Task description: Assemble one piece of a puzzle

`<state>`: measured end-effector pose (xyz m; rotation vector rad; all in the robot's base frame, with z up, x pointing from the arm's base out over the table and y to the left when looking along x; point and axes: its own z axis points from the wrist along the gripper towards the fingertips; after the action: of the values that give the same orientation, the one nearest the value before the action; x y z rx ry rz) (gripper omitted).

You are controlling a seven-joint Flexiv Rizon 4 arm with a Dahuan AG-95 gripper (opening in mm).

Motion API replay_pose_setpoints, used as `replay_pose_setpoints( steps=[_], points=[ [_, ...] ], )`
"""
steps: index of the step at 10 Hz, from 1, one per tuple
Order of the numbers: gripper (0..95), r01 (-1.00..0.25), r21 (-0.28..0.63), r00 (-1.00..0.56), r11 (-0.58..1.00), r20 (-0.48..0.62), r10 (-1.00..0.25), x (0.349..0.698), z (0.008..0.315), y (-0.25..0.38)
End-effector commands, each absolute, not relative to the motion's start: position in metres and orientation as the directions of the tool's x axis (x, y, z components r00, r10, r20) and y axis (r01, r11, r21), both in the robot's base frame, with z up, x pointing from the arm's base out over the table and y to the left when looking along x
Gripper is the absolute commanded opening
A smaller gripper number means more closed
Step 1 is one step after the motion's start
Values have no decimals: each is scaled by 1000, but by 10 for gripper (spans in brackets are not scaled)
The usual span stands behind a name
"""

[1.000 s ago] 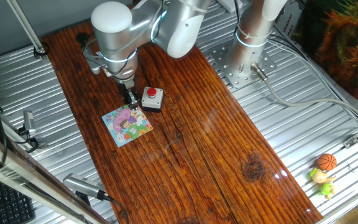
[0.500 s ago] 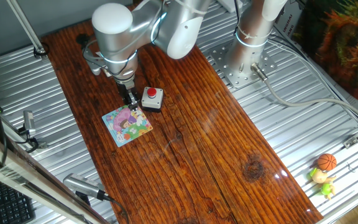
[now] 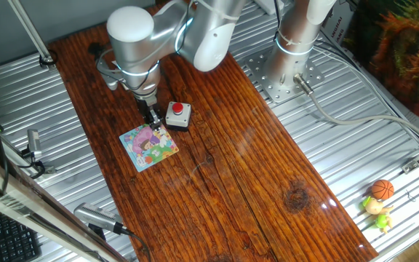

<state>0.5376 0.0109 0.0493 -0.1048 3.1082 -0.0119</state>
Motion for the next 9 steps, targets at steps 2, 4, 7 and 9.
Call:
replay_pose_setpoints(
  steps=[2, 4, 7, 9],
  points=[
    [0, -76, -8, -997, 997, -32, -76, 538, 47, 10],
    [0, -85, -7, -996, 996, -32, -85, 539, 43, 10],
    [0, -92, -6, -995, 996, -33, -92, 539, 39, 10],
    [0, -100, -6, -994, 995, -31, -100, 539, 36, 9]
  ],
)
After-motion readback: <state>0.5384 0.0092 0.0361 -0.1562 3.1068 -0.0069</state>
